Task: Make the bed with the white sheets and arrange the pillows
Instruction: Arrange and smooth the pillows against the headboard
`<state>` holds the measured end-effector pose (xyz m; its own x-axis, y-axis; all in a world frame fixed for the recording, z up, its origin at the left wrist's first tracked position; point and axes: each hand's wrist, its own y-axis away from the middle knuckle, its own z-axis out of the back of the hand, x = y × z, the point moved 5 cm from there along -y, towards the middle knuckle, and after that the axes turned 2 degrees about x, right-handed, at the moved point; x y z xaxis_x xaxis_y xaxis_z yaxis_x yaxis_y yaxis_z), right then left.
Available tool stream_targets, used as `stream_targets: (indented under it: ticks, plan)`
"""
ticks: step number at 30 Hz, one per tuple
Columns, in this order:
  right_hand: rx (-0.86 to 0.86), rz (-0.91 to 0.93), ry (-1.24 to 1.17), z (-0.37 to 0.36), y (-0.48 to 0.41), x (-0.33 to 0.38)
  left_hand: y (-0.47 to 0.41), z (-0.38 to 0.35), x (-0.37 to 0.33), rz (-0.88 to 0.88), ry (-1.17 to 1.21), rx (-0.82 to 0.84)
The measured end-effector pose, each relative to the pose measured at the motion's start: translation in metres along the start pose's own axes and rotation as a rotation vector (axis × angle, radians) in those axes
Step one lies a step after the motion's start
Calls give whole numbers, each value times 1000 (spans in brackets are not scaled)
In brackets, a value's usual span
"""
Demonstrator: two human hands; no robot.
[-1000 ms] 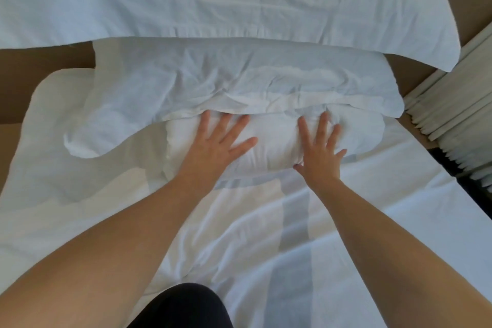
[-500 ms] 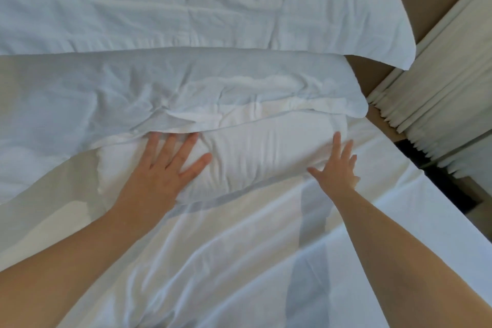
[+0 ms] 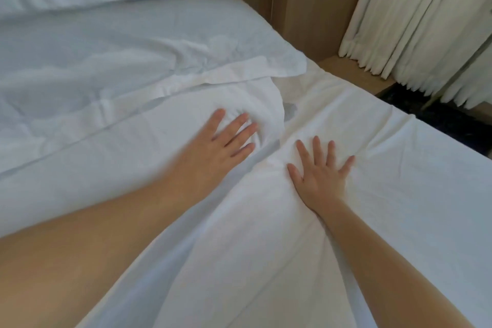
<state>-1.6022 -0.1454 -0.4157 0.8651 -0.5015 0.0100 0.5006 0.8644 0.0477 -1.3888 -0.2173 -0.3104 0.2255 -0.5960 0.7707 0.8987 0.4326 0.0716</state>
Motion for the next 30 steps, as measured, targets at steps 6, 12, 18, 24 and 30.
stream_targets:
  ticks: [6,12,18,24,30]
  plan:
    - [-112,121,-64,1,-74,7,-69,-1,8,-14,-88,-15]
    - [-188,74,-162,11,-114,22,-92,7,21,-67,-144,29]
    - [99,571,-1350,46,-89,43,-138,38,76,-165,-35,-25]
    - [294,607,-1442,37,-86,50,-163,38,98,-64,389,335]
    - [284,602,-1376,34,-89,50,-168,40,118,-29,426,293]
